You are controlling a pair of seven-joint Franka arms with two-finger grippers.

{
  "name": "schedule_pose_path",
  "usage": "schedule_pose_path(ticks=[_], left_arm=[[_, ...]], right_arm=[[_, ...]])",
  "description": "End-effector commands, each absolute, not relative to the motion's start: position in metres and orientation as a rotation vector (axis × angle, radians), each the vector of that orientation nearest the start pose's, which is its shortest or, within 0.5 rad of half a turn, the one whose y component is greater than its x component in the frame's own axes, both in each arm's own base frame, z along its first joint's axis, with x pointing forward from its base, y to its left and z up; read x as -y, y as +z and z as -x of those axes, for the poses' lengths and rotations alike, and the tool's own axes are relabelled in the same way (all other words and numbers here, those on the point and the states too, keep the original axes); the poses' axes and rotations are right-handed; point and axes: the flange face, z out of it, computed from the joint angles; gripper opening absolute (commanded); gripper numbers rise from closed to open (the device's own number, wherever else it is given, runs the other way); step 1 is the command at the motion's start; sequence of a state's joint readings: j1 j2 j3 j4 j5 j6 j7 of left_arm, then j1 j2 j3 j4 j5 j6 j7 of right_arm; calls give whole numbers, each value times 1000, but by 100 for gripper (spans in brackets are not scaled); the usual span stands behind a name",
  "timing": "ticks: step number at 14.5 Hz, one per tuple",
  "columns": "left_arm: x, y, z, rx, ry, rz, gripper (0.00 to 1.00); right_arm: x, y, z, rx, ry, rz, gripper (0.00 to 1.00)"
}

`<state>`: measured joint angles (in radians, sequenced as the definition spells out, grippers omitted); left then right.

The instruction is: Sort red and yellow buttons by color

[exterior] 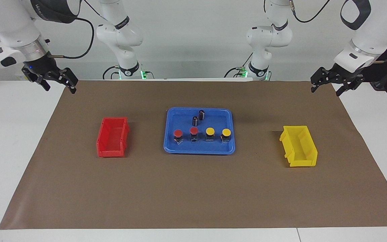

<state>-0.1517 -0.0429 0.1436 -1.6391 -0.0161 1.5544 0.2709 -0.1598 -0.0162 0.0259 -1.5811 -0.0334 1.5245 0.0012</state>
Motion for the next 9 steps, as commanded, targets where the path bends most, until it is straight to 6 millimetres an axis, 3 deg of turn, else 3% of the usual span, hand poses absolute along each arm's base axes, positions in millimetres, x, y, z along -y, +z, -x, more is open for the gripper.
schedule_pose_path(ticks=[1,9], left_arm=[[2,616,-531,-446,69,3149,100],[1,616,-531,-443,69,3150,100]], right_arm=[[76,626,-538,-200,65,3154,100],[74,624,-536,-193,82,3154,100]])
